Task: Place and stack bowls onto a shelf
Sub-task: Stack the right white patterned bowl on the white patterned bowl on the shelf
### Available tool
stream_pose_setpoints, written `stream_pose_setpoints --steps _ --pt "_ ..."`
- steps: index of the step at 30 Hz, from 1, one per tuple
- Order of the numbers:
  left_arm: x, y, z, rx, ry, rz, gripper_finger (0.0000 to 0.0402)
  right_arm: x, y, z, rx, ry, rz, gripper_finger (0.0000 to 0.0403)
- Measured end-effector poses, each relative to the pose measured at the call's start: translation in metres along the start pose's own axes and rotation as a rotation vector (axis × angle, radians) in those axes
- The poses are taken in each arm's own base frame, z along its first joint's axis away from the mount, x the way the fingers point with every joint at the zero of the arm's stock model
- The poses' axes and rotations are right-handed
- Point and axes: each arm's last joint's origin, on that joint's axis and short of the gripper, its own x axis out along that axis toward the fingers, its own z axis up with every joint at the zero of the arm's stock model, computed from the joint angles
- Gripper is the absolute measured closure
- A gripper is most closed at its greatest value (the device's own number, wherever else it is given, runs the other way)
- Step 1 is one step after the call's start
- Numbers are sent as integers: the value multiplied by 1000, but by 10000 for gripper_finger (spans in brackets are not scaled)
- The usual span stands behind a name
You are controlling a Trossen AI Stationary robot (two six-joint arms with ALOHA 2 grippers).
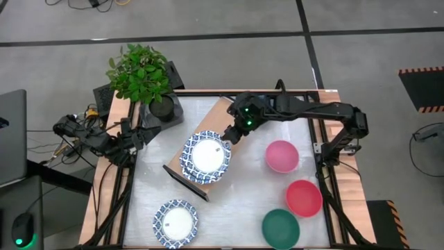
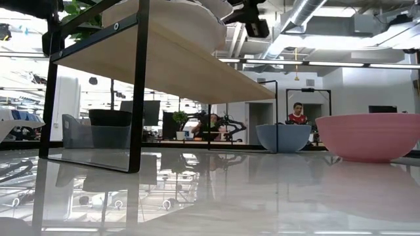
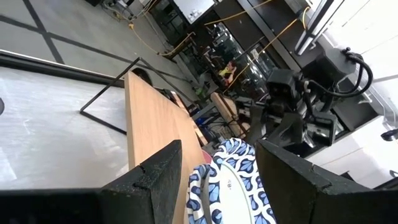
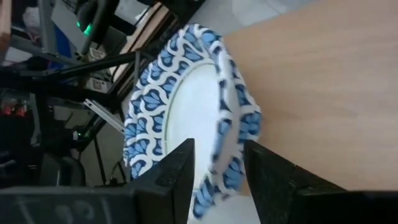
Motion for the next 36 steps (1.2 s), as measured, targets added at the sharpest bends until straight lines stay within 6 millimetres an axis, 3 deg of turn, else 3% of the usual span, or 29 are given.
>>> stream_pose_setpoints --steps 8,17,23,29,36 --pt "0 0 0 0 0 0 212 -17 -6 -4 20 -1 -94 267" --pt "0 0 0 1 -6 5 212 -11 7 -15 -35 25 -63 386" --pt "0 1 1 1 -19 17 212 -11 9 -13 -30 3 -42 368" --pt "0 1 0 1 -19 18 212 4 5 -13 -29 29 -66 385" --pt "0 1 0 2 -19 18 212 7 3 -14 -30 43 -92 370"
